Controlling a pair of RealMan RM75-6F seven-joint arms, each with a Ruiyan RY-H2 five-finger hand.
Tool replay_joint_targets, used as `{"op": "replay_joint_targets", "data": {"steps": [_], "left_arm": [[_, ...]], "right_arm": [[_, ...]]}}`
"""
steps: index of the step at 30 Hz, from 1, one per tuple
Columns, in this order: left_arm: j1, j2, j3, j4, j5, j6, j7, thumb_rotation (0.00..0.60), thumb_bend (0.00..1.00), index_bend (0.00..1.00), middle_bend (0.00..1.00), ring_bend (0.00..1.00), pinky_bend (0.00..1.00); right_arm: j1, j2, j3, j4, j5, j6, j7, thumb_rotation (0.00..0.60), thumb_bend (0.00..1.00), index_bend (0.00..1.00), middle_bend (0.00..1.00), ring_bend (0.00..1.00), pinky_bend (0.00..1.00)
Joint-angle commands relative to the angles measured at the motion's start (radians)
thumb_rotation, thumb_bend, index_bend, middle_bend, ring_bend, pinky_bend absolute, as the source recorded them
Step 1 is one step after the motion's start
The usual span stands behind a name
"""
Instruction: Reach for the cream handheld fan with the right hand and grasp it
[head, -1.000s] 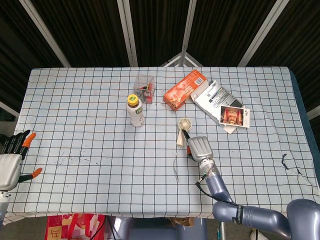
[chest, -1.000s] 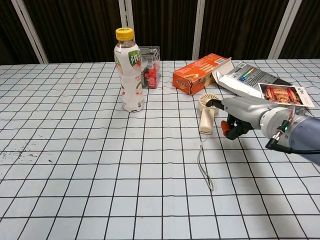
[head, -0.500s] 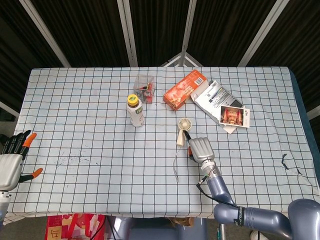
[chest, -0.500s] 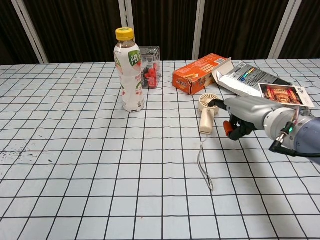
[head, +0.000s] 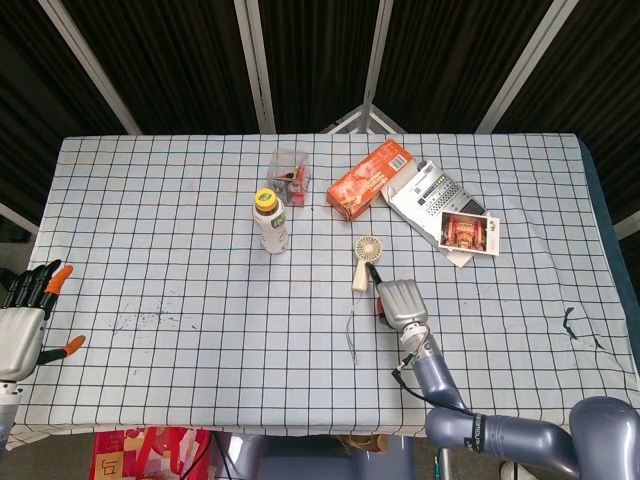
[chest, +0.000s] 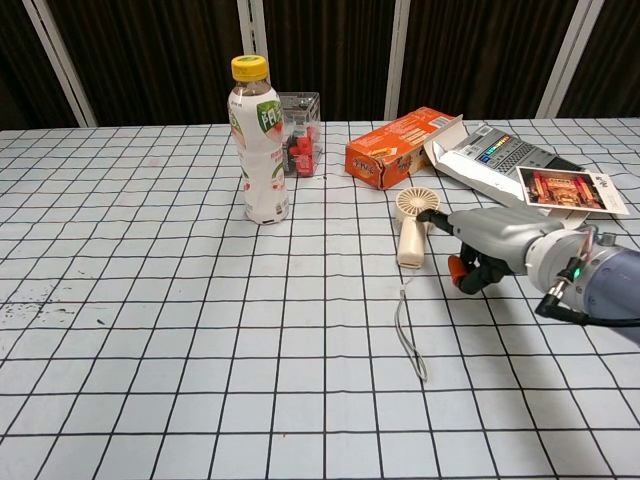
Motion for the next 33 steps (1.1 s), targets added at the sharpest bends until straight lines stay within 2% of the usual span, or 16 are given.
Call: {"op": "replay_joint_targets", "data": {"steps": [1,15,28,33], "left_arm": [[0.0,0.0,0.0,0.0,0.0,0.001,-0.001,0.6,0.07,0.0,0.0,0.0,0.0],[0.0,0.0,-0.001,0.001,-0.001,0.002,-0.003,0.6,0.07,0.0,0.0,0.0,0.0],[-0.001,-0.001,-0.003,0.005,-0.003,0.004,-0.005,0.6,0.07,0.0,0.0,0.0,0.0],[-0.001,-0.002,-0.003,0.006,-0.004,0.005,-0.006,0.6,0.07,0.0,0.0,0.0,0.0]], "right_arm": [[0.001,-0.006,0.001,0.002,-0.001,0.001,0.006,0.6,0.77,0.0,0.88,0.96,0.88],[0.006,-0.022,-0.008,0.022,0.005,0.003,0.006,0.6,0.77,0.0,0.88,0.96,0.88],[0.014,-0.038,-0.043,0.055,0.045,-0.016,-0.042,0.6,0.77,0.0,0.88,0.96,0.88],[0.014,-0.038,-0.038,0.047,0.034,-0.005,-0.037,0.6,0.77,0.0,0.88,0.96,0.88]]}}
